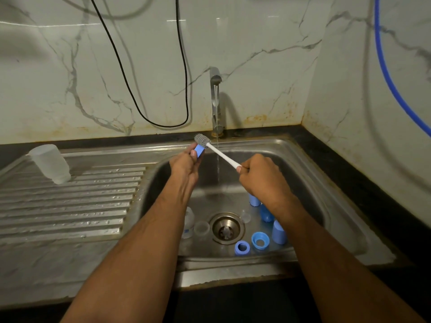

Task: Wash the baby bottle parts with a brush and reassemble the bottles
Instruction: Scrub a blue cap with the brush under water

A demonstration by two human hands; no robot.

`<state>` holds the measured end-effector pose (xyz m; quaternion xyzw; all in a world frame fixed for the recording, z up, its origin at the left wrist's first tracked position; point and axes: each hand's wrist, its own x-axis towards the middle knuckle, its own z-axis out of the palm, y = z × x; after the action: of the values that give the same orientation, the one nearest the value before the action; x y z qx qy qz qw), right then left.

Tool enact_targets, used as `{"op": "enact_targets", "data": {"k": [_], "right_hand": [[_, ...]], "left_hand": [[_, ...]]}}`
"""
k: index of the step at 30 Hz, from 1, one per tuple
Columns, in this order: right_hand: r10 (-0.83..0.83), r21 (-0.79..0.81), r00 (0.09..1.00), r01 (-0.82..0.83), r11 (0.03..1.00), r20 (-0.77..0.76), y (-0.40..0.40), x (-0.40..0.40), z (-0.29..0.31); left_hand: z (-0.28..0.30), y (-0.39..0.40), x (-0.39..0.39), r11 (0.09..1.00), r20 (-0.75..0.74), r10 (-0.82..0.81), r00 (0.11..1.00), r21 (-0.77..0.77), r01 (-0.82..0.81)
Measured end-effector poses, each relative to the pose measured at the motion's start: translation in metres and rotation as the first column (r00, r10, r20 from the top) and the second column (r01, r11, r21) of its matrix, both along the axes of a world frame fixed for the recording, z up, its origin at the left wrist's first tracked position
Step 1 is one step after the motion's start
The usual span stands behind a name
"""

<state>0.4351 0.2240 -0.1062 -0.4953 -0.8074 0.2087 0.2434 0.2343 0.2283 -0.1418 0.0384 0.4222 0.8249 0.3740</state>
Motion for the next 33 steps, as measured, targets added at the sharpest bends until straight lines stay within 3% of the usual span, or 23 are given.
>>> {"op": "enact_targets", "data": {"k": [5,10,12,15,19,25,28,33], "right_hand": [[0.056,-0.043,0.998,-0.056,0.997,0.004,-0.005,0.008,-0.003],[0.021,-0.030,1.000,-0.021,0.999,-0.009,0.000,0.004,0.000],[0.034,-0.039,0.999,-0.033,0.999,0.005,-0.001,0.006,-0.001],[0.067,-0.049,0.998,-0.067,0.997,-0.002,0.000,0.014,-0.002],[0.066,-0.058,0.998,-0.067,0.996,-0.014,0.003,0.015,0.001],[0.067,-0.032,0.998,-0.066,0.997,0.012,0.003,0.015,0.000],[0.054,0.000,0.998,-0.054,0.999,-0.018,0.002,0.013,-0.002],[0.168,-0.071,0.985,-0.165,0.984,0.037,-0.005,0.009,0.001]], "left_hand": [[-0.004,-0.006,-0.009,1.000,-0.018,0.022,1.000,0.013,-0.022],[-0.008,0.005,-0.005,0.996,-0.239,-0.038,0.970,-0.082,0.019],[-0.007,0.004,-0.003,0.996,-0.252,-0.024,0.967,-0.095,0.001],[-0.012,0.001,-0.017,0.995,-0.191,-0.038,0.981,-0.094,0.021],[-0.018,-0.007,-0.025,0.994,0.044,-0.107,0.993,0.040,0.105],[-0.014,-0.010,-0.020,0.991,0.231,-0.073,0.970,0.125,0.045],[-0.012,-0.009,-0.018,0.993,0.207,-0.082,0.975,0.097,0.063],[-0.011,-0.009,-0.021,0.995,0.081,-0.047,0.996,-0.088,0.054]]}}
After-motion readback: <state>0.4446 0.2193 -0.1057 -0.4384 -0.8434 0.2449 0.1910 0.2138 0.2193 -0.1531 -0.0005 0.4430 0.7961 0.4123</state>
